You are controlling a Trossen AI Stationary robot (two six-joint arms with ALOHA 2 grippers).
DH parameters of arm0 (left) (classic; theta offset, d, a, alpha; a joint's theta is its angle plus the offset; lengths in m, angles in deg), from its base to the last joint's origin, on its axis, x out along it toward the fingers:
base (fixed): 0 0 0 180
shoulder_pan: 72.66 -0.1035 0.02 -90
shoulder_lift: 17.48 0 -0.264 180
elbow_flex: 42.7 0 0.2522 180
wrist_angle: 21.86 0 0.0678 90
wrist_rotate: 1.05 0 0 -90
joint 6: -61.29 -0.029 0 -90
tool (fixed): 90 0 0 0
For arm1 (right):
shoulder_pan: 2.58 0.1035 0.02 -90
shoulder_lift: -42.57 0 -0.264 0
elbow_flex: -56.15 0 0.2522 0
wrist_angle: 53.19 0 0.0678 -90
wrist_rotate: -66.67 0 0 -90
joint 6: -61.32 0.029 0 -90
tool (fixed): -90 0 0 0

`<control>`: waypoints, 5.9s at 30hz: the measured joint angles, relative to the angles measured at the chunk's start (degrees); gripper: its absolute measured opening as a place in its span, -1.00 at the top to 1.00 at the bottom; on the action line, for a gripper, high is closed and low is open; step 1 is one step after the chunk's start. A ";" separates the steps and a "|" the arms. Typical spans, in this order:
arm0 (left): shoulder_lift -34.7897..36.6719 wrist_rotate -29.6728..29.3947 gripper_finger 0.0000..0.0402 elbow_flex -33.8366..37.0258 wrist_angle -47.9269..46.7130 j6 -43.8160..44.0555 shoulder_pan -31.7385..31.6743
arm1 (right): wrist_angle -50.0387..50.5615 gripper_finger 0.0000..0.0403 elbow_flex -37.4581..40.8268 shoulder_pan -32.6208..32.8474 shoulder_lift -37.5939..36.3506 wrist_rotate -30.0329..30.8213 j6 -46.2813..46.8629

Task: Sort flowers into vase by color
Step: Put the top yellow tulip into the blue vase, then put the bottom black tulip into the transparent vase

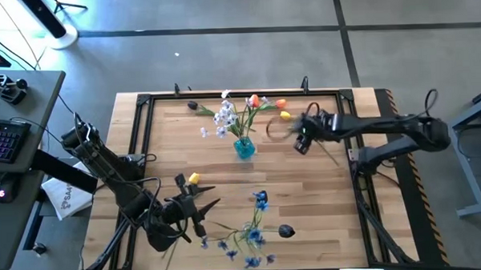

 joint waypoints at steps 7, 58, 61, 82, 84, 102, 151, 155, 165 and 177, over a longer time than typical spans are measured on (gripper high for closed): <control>0.00 0.00 0.17 0.00 -0.48 -0.01 0.00 | -21.77 -0.18 10.05 -13.40 4.46 -8.47 -5.44; -0.04 0.44 0.17 0.00 -14.84 14.87 -2.00 | -114.27 0.99 15.11 17.04 -1.02 -15.82 -24.28; -0.07 0.44 0.17 0.00 -14.87 14.84 -2.47 | -121.48 0.99 14.84 15.76 4.41 -15.80 -24.37; -0.07 1.95 0.17 0.00 -14.83 15.02 -3.69 | -125.74 0.99 3.50 10.12 26.68 -18.48 -25.62; -0.07 1.95 0.17 0.00 -14.82 15.02 -3.69 | -125.25 0.99 3.50 10.12 26.72 -18.48 -25.79; -0.07 1.96 0.17 0.00 -14.52 15.04 -3.69 | -115.37 0.99 3.50 8.99 23.40 -18.65 -28.58; 0.15 14.82 0.17 -0.01 -21.35 25.68 -3.69 | -39.75 -0.26 13.52 8.80 -5.30 -13.89 0.84; 0.15 24.80 0.18 -0.04 -30.37 35.44 -3.67 | -46.99 -0.26 19.37 8.78 -5.30 -13.94 5.78; -0.39 40.44 0.19 -0.04 -40.78 55.75 -2.36 | -62.50 -0.26 27.68 8.85 -5.30 -14.09 12.15; -8.22 55.64 0.19 6.26 -28.76 61.91 -1.89 | -64.20 -0.26 28.18 12.98 -5.30 -12.61 11.76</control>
